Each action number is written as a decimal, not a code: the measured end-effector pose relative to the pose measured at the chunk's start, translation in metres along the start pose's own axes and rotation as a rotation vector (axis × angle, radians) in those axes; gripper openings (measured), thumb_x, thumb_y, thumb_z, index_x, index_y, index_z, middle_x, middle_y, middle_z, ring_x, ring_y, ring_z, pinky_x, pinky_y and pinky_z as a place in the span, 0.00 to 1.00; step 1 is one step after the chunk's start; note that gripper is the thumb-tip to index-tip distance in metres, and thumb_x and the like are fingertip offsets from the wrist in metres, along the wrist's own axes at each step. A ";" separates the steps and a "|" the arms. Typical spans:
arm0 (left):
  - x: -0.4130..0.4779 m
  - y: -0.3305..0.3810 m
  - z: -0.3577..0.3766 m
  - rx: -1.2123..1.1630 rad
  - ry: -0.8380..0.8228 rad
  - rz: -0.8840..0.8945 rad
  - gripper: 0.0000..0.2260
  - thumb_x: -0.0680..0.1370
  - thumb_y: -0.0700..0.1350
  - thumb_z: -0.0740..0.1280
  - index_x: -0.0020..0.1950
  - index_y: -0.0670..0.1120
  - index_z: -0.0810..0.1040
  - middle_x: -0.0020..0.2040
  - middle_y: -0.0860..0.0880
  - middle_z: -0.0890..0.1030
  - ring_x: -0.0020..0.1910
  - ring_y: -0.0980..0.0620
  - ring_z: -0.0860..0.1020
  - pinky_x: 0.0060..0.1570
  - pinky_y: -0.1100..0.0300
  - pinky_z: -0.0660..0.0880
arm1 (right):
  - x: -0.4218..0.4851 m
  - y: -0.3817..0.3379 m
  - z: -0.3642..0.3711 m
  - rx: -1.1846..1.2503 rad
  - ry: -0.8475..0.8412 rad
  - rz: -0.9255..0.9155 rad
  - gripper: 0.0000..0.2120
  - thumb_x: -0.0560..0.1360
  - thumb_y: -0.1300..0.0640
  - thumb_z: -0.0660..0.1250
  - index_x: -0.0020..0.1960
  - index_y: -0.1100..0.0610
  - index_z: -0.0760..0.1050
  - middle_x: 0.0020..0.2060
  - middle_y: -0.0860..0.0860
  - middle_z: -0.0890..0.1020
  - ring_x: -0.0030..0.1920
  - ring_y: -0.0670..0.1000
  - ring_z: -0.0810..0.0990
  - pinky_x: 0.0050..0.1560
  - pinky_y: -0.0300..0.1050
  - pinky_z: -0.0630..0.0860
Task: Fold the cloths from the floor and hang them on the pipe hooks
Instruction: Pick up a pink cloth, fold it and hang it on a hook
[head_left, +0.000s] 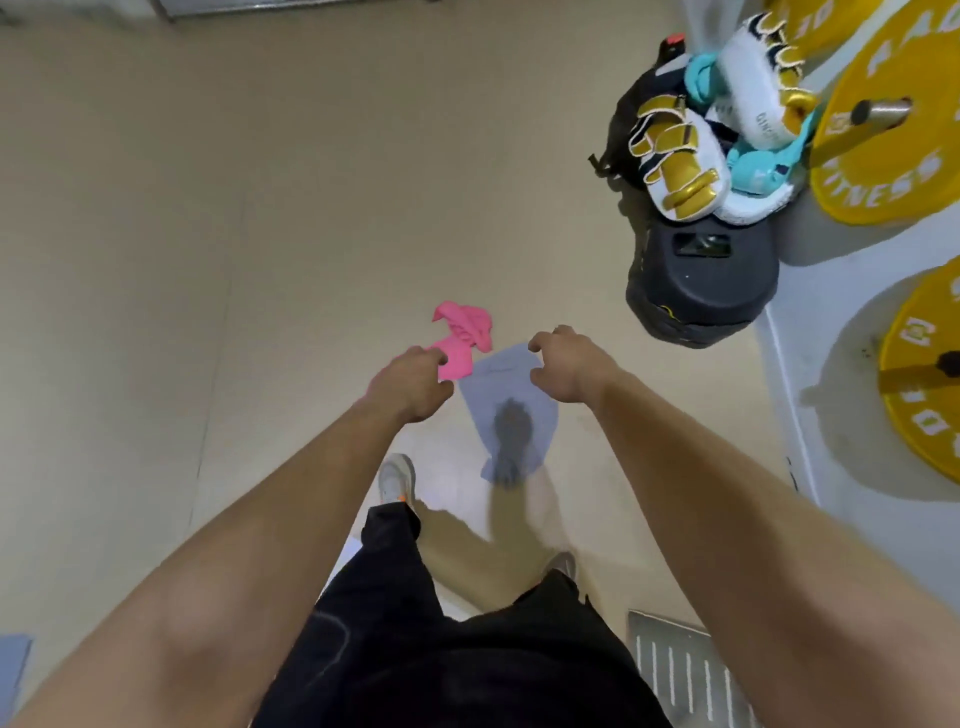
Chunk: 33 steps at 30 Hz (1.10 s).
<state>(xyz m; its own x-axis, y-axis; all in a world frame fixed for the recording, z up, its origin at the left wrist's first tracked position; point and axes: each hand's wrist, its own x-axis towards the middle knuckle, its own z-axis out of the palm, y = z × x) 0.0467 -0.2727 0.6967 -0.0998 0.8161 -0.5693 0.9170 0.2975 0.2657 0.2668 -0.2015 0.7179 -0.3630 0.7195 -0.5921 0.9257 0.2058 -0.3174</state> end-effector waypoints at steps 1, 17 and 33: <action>0.010 -0.021 -0.005 -0.004 -0.003 -0.016 0.23 0.79 0.51 0.64 0.74 0.47 0.69 0.68 0.42 0.72 0.65 0.40 0.73 0.63 0.48 0.72 | 0.016 -0.015 0.002 0.000 -0.016 -0.006 0.22 0.77 0.55 0.61 0.70 0.54 0.68 0.65 0.56 0.70 0.64 0.60 0.72 0.62 0.54 0.73; 0.208 -0.220 -0.127 0.051 -0.131 0.044 0.21 0.80 0.51 0.62 0.72 0.49 0.70 0.67 0.46 0.72 0.66 0.44 0.73 0.62 0.51 0.72 | 0.233 -0.181 0.017 0.193 -0.134 0.184 0.25 0.79 0.55 0.61 0.75 0.55 0.64 0.71 0.59 0.67 0.70 0.61 0.68 0.67 0.54 0.70; 0.589 -0.264 0.055 0.152 -0.299 0.223 0.21 0.81 0.48 0.64 0.73 0.46 0.69 0.67 0.42 0.74 0.64 0.42 0.75 0.62 0.47 0.73 | 0.591 -0.078 0.194 0.509 -0.003 0.527 0.20 0.80 0.54 0.59 0.70 0.59 0.70 0.65 0.60 0.74 0.64 0.62 0.74 0.61 0.53 0.72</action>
<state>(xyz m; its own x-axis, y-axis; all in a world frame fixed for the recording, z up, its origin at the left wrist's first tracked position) -0.2324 0.1021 0.2484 0.2042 0.6653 -0.7181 0.9525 0.0343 0.3026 -0.0406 0.0793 0.2491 0.1160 0.6362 -0.7628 0.8138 -0.5012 -0.2943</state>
